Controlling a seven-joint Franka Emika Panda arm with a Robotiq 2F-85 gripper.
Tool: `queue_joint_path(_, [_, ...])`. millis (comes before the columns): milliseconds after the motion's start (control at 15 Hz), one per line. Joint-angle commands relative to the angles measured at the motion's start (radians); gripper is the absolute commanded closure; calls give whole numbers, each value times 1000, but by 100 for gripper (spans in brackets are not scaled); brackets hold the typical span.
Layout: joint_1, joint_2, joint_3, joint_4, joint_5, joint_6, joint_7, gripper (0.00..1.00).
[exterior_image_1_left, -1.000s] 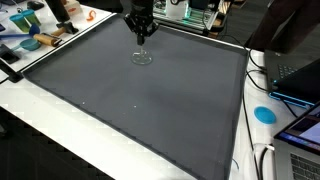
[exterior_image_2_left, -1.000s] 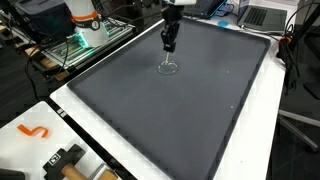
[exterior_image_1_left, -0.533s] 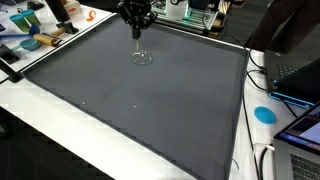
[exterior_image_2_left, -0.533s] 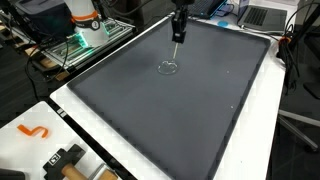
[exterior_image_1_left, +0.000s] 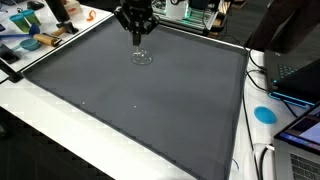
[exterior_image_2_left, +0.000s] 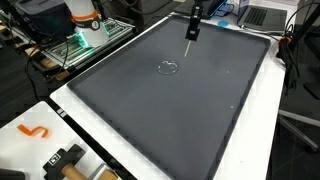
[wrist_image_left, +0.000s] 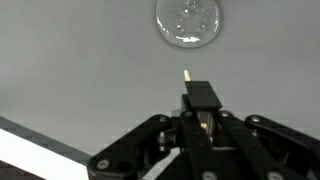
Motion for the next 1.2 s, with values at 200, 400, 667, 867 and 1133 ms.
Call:
queue_joint_path(200, [25, 134, -5, 174, -26, -99, -38, 97])
queue_joint_path(400, [33, 166, -9, 222, -34, -130, -35, 97])
queue_joint_path(667, [38, 188, -9, 265, -32, -165, -29, 97])
queue_joint_path(867, [39, 177, -10, 270, -35, -170, -24, 97])
queue_joint_path(1133, [33, 138, -11, 247, -28, -156, -22, 97])
